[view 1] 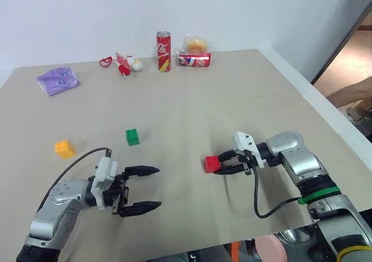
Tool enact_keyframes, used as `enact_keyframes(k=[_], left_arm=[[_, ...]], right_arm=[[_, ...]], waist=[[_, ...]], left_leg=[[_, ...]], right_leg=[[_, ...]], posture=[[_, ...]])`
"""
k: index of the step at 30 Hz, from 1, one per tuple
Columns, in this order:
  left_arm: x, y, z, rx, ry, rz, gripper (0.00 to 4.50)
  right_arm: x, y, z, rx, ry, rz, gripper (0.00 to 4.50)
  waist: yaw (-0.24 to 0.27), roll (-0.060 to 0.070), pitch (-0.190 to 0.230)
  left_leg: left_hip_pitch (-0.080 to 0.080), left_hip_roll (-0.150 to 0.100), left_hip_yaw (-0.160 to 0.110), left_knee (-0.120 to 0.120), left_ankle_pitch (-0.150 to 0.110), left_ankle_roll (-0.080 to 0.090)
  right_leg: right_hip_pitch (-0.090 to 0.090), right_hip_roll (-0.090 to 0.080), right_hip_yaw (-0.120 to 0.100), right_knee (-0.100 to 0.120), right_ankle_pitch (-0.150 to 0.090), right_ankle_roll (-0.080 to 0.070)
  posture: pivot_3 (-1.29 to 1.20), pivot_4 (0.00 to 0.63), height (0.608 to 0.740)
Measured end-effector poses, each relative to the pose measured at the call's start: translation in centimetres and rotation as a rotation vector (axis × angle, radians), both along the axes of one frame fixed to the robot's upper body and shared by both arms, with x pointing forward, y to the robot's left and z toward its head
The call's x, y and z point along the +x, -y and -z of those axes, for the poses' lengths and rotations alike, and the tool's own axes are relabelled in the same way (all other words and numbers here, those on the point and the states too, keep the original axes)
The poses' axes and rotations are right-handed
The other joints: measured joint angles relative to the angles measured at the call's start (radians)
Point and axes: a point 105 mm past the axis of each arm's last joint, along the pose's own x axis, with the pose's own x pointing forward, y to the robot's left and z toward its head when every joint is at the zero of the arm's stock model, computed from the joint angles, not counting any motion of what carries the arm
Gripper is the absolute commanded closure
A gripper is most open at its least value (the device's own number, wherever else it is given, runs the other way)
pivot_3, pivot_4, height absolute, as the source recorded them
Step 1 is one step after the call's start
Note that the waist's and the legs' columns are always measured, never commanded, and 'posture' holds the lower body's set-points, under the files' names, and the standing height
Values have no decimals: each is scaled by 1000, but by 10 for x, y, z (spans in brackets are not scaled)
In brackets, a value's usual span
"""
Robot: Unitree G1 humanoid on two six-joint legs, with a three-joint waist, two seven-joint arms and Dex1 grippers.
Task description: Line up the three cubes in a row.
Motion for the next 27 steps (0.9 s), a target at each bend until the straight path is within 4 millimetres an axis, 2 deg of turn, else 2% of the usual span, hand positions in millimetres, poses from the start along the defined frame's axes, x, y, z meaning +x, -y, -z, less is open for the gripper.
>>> enact_keyframes(k=[5,10,17,27], left_arm=[[1,2,0,-8,-2,-7,0],[3,7,-1,-38,-1,-18,0],[5,7,-1,-44,-1,-36,0],[5,7,-2,-48,-1,-45,0]], right_arm=[[35,17,-19,-49,20,97,3346],[52,24,-37,-44,28,155,3346],[53,15,-28,-36,-1,133,3346],[51,-1,-23,-23,-16,89,3346]], waist=[[-1,1,1],[-1,1,1],[0,1,1],[-1,1,1]], left_leg=[[-1,-2,3,1,4,3],[-2,-2,7,-2,3,3],[-2,-3,8,-10,3,3],[-1,-2,8,-11,3,3]], right_leg=[[0,0,6,0,3,1],[-2,1,12,0,2,0],[-5,1,14,0,1,1],[-4,1,14,0,0,-1]], posture=[[0,150,740],[0,150,740],[0,150,740],[0,150,740]])
